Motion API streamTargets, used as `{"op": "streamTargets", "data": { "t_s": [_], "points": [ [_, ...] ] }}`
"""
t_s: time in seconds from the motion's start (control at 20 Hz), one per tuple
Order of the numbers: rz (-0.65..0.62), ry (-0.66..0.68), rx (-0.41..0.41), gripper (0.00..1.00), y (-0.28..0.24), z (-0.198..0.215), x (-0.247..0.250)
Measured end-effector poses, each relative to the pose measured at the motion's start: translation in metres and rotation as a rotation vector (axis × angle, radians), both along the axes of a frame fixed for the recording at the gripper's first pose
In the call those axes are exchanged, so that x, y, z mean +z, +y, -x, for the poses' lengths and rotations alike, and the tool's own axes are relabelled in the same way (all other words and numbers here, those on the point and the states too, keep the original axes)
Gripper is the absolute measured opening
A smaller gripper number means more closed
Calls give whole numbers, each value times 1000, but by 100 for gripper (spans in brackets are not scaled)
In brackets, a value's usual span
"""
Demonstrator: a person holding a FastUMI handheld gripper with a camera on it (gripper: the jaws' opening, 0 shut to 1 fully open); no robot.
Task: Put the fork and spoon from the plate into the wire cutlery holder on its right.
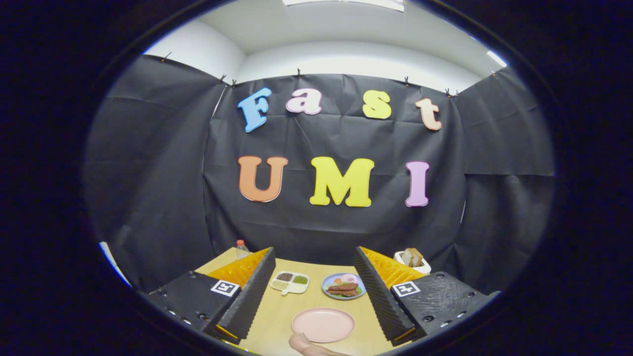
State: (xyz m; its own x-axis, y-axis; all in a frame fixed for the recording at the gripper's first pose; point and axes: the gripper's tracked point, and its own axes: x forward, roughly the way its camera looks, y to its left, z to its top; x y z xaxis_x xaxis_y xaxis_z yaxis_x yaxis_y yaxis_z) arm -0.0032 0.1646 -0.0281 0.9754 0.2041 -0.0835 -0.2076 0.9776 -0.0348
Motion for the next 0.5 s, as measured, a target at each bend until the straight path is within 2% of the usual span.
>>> {"op": "streamTargets", "data": {
  "t_s": [0.5],
  "points": [
    [22,4,-70,96,12,7,-2]
  ]
}}
